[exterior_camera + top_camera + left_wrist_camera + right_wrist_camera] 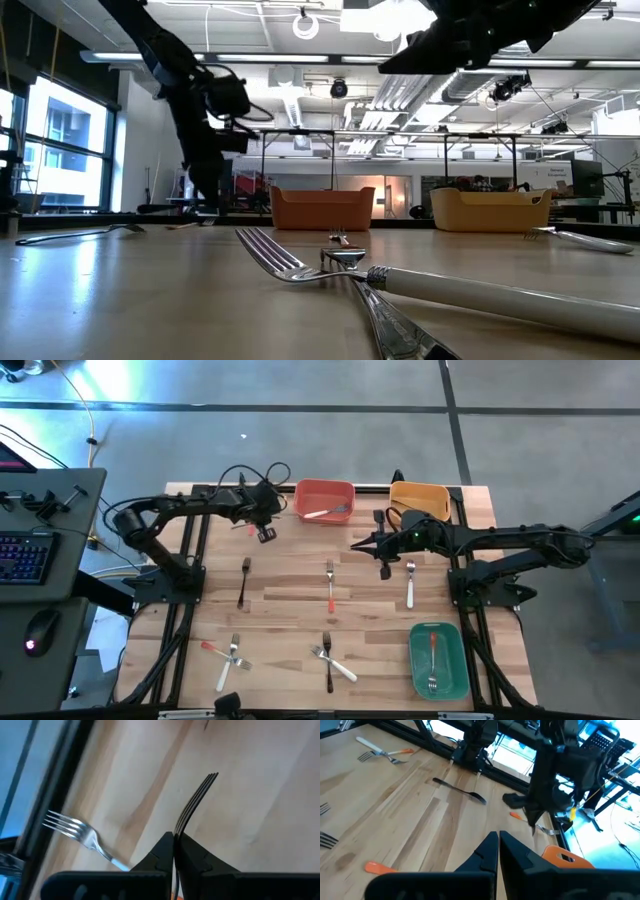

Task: Sort silverware by color (type)
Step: Put the black fork into the yellow bin

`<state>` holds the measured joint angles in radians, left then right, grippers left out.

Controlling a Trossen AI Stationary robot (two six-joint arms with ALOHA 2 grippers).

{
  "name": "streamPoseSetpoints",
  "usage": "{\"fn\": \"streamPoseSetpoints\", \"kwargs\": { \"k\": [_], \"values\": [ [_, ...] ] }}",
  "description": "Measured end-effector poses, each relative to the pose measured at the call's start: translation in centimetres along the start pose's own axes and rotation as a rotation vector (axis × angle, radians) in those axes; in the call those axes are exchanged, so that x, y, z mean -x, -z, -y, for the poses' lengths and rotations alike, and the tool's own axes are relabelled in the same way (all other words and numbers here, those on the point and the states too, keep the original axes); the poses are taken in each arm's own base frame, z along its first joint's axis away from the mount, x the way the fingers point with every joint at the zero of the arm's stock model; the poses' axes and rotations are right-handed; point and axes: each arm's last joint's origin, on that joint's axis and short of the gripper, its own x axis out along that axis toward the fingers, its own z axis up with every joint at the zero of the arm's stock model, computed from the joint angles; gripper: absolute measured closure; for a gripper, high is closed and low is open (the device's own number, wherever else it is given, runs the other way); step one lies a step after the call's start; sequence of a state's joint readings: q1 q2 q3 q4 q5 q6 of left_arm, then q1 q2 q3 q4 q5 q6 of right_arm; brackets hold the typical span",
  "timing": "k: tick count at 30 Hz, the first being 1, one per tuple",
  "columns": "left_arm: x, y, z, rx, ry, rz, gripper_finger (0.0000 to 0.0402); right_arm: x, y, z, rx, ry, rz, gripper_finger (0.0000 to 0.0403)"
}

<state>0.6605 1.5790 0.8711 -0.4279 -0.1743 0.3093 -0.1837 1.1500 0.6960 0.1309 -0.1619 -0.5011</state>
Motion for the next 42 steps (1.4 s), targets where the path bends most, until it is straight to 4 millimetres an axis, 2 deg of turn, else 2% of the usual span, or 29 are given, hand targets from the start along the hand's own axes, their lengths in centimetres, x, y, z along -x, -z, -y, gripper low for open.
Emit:
{"fn": "streamPoseSetpoints", "kwargs": {
  "k": [4, 8, 13, 20, 24, 33, 42],
  "values": [
    [1.7, -0.1, -0.2, 0.037, 0.015, 0.053, 0.0400, 0.0, 0.0, 0.0, -0.003, 0.000, 0.000, 0.0403],
    [2.5, -0.2, -0.3, 0.073, 0.034, 0.091, 0.0401, 0.0, 0.0, 0.0, -0.007, -0.002, -0.004, 0.0403],
    [2.8, -0.9, 0.1, 0.085, 0.030, 0.156, 0.0401, 0.0, 0.2, -0.1, -0.016, -0.014, -0.024, 0.0403],
    [3.9, -3.2, -0.2, 0.221, 0.082, 0.434, 0.0401, 0.0, 0.4, -0.2, -0.020, -0.024, -0.042, 0.0403],
    [4.3, -3.9, -0.2, 0.258, 0.130, 0.524, 0.0401, 0.0, 0.6, -0.3, -0.023, -0.033, -0.060, 0.0403],
    [5.1, -5.0, 0.6, 0.256, 0.149, 0.635, 0.0401, 0.0, 0.6, -0.3, 0.009, -0.036, -0.058, 0.0403],
    [5.5, -5.5, 0.5, 0.256, 0.143, 0.703, 0.0401, 0.0, 0.6, -0.3, 0.030, -0.037, -0.059, 0.0403]
  ]
}}
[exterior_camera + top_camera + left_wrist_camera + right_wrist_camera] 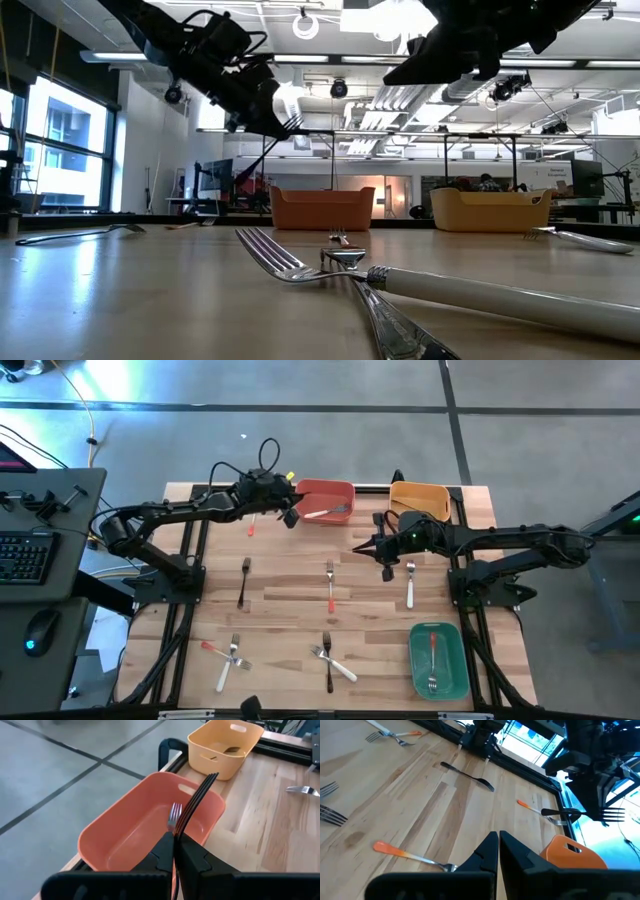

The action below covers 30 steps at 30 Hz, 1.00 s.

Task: Sort silverware by color (type)
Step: Put the black fork into the yellow bin

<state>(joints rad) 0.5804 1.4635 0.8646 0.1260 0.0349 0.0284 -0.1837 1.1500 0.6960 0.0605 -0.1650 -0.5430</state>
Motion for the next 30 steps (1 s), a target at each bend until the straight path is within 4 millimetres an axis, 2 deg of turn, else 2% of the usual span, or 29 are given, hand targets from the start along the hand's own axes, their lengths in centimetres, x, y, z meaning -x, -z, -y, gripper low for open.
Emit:
{"fn": "streamPoseSetpoints", "kwargs": {
  "k": [12, 18, 22, 26, 30],
  "values": [
    [0.0, -0.5, 0.5, -0.015, 0.043, 0.051, 0.0401, 0.0, 0.1, -0.1, 0.008, -0.008, -0.015, 0.0403],
    [0.1, -1.2, 2.1, -0.035, 0.123, 0.122, 0.0401, 0.0, 0.2, 0.0, -0.043, -0.002, -0.022, 0.0403],
    [0.4, -1.8, 3.8, -0.062, 0.227, 0.217, 0.0401, 0.1, 0.6, 0.6, -0.127, 0.117, -0.084, 0.0403],
    [0.3, -0.8, 4.9, -0.052, 0.403, 0.383, 0.0401, -0.4, 1.4, 1.2, -0.209, 0.155, -0.061, 0.0393],
    [0.1, 0.5, 5.1, -0.039, 0.506, 0.497, 0.0401, -2.0, 3.1, 1.0, -0.245, 0.151, 0.037, 0.0356]
  ]
}}
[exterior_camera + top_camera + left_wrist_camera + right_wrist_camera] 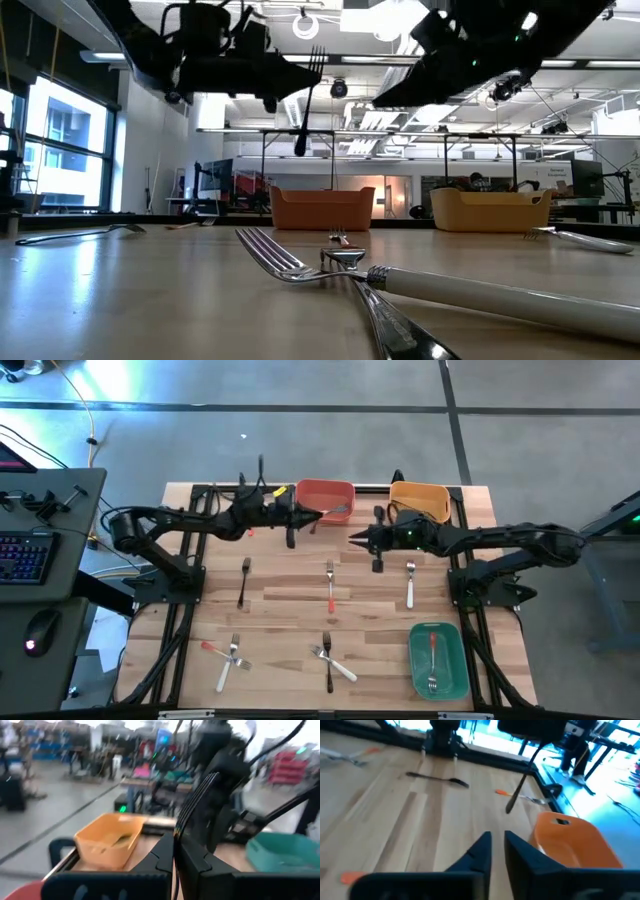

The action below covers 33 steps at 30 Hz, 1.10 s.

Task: Sort silverware by color (type)
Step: Put the black fork into the yellow bin

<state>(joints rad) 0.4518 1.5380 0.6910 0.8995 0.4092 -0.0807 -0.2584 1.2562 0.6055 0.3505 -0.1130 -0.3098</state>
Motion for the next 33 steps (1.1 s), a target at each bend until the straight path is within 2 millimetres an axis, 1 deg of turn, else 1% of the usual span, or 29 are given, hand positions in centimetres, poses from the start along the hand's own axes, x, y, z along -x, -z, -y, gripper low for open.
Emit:
{"fn": "streamPoseSetpoints", "kwargs": {
  "k": [2, 6, 8, 11, 13, 16, 19, 24, 28, 33],
  "values": [
    [0.0, 0.4, 0.3, 0.020, 0.038, 0.033, 0.0401, -0.8, 0.6, 0.1, -0.024, 0.015, 0.049, 0.0329],
    [-0.7, 0.8, 1.3, 0.009, 0.082, 0.090, 0.0401, -2.7, 1.4, -0.1, -0.051, -0.034, 0.122, 0.0277],
    [-1.1, 1.1, 1.7, -0.002, 0.103, 0.117, 0.0401, -3.6, 1.3, -0.1, -0.072, -0.037, 0.160, 0.0258],
    [-1.5, 1.6, 2.1, -0.009, 0.121, 0.140, 0.0401, -4.6, 1.3, 0.1, -0.089, -0.022, 0.208, 0.0242],
    [-1.6, 1.9, 2.1, -0.012, 0.120, 0.154, 0.0401, -5.1, 1.5, 0.0, -0.086, -0.031, 0.221, 0.0239],
    [-1.8, 2.3, 2.0, 0.005, 0.106, 0.171, 0.0401, -5.5, 1.1, 0.0, -0.070, -0.086, 0.245, 0.0238],
    [-1.8, 2.2, 1.9, 0.010, 0.091, 0.197, 0.0401, -6.0, 1.0, 0.0, -0.079, -0.131, 0.244, 0.0238],
    [-2.0, 2.0, 2.2, -0.002, 0.086, 0.209, 0.0401, -6.1, 0.3, 0.5, -0.114, -0.087, 0.254, 0.0239],
    [-2.3, 1.5, 2.2, -0.001, 0.080, 0.227, 0.0401, -6.2, 0.0, 0.8, -0.136, -0.031, 0.258, 0.0256],
    [-2.4, 1.5, 2.4, -0.004, 0.089, 0.225, 0.0401, -6.1, -0.1, 0.8, -0.134, -0.041, 0.260, 0.0273]
  ]
}}
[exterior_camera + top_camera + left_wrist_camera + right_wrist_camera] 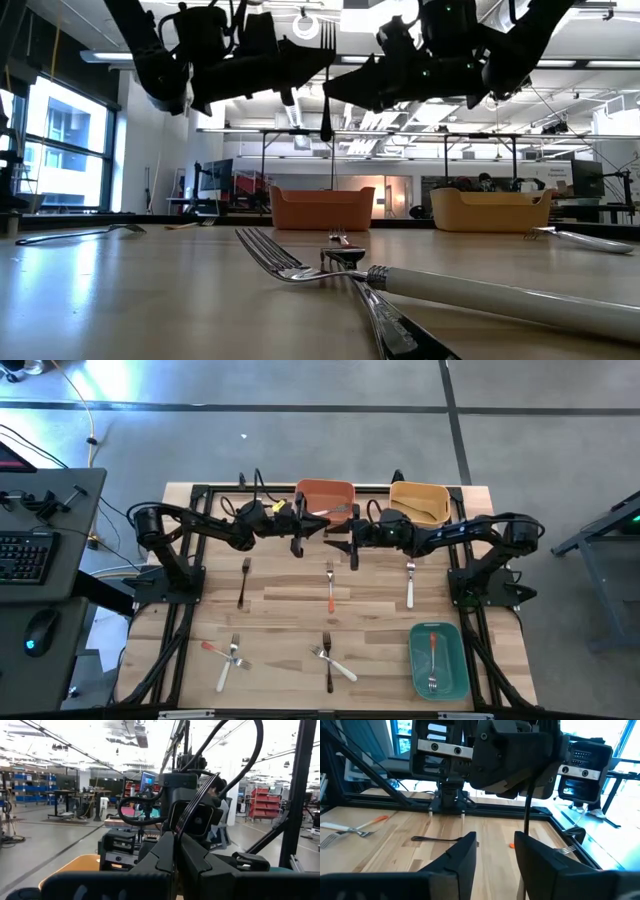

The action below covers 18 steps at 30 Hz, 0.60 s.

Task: Sort silverware by color (type)
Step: Put the black fork into the yellow bin

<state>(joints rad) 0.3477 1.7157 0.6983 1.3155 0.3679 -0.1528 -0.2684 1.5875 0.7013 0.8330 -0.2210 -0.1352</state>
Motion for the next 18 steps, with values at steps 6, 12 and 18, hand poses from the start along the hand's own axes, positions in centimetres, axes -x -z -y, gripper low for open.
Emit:
{"fn": "streamPoseSetpoints", "kwargs": {
  "k": [6, 12, 18],
  "values": [
    [0.1, 0.0, -0.2, 0.018, -0.001, -0.001, 0.0401, 0.4, -0.4, 0.0, -0.015, 0.000, -0.023, 0.0274],
    [0.0, 0.0, 0.0, 0.025, 0.016, -0.005, 0.0401, 1.6, -1.9, 0.1, -0.014, 0.018, -0.049, 0.0274],
    [-0.1, -0.2, 0.2, 0.012, 0.021, 0.016, 0.0401, 2.7, -3.0, 0.0, -0.001, 0.049, -0.073, 0.0274]
  ]
}}
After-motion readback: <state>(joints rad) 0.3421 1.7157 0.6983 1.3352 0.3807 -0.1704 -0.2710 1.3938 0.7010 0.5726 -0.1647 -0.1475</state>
